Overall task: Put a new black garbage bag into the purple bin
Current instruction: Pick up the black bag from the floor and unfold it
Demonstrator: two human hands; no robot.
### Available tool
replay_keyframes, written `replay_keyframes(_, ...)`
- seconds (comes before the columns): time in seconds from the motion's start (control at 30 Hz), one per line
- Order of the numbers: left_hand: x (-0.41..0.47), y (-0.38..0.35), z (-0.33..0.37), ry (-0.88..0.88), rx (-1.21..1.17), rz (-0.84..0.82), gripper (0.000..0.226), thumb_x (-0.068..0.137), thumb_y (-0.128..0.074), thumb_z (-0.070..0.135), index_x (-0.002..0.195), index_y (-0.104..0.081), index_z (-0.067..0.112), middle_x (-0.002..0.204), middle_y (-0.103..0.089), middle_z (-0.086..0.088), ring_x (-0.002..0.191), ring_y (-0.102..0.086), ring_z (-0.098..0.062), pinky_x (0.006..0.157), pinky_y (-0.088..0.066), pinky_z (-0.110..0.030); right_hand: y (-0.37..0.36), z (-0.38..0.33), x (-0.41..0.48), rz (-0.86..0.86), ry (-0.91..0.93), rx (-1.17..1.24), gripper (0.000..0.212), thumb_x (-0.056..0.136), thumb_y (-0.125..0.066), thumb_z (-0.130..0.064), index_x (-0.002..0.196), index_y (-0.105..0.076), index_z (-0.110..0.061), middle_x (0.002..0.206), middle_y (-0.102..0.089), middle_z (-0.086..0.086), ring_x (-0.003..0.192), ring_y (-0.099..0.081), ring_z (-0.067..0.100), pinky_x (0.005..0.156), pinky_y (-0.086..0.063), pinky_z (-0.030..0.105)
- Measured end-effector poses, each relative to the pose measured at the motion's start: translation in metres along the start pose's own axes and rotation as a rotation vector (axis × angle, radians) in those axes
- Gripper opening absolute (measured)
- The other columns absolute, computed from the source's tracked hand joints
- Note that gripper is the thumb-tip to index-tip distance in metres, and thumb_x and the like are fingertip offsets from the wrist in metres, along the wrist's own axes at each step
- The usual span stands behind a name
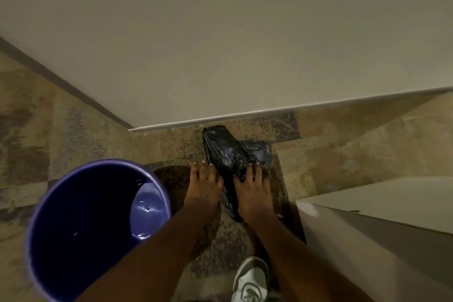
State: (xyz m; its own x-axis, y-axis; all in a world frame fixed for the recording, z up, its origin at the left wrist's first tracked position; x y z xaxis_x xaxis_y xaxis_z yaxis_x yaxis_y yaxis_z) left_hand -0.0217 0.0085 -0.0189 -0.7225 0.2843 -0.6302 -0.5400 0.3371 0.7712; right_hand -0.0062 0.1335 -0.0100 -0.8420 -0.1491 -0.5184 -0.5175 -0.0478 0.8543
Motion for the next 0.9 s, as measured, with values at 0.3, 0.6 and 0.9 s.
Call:
replay_keyframes(0.3,0.092,-0.077,0.009,-0.191,0.082,-0.223,0.06,0.098,-0.039,0.033,0.151,-0.018,0.018,0.163,-0.001,-0.009,0.148,0.006,-0.034,0.117,-0.013,-0.053,-0.093,0.0,0.089,-0.116,0.187,-0.282,0.044,0.093,-0.049,-0.026,0.135,-0.047,-0.014,0.158,-0.013,0.021,0.145,-0.001,0.044,0.113,-0.019,0.057)
replay_keyframes(0.6,0.075,-0.035,0.009,0.032,-0.578,0.0,0.045,0.086,-0.057,0.009,0.127,-0.04,0.005,0.131,-0.042,-0.016,0.12,-0.042,-0.034,0.089,-0.049,-0.043,-0.05,-0.002,0.066,0.247,0.084,0.336,0.009,0.078,-0.059,0.003,0.084,-0.066,0.001,0.095,-0.063,0.019,0.106,-0.049,0.039,0.082,-0.042,0.039)
replay_keyframes(0.9,-0.006,0.073,-0.058,-0.144,-0.662,0.232,0.084,0.073,-0.073,0.035,0.144,-0.029,0.028,0.145,-0.043,-0.005,0.129,-0.03,-0.03,0.101,-0.037,-0.05,0.099,-0.006,-0.043,0.697,0.031,0.703,0.029,0.056,-0.073,0.02,0.077,-0.065,0.002,0.087,-0.06,0.024,0.092,-0.045,0.02,0.074,-0.032,0.011)
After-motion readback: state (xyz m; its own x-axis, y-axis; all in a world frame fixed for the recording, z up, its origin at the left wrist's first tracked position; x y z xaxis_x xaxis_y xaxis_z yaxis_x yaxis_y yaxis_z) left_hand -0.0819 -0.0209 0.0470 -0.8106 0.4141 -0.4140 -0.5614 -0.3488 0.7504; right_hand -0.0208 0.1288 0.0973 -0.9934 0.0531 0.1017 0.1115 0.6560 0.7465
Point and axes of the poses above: each hand's wrist, its own x-axis towards the middle knuckle, its own y-axis out of the back of the hand, z = x × y, the point moved 3 cm from there along x, towards the middle knuckle
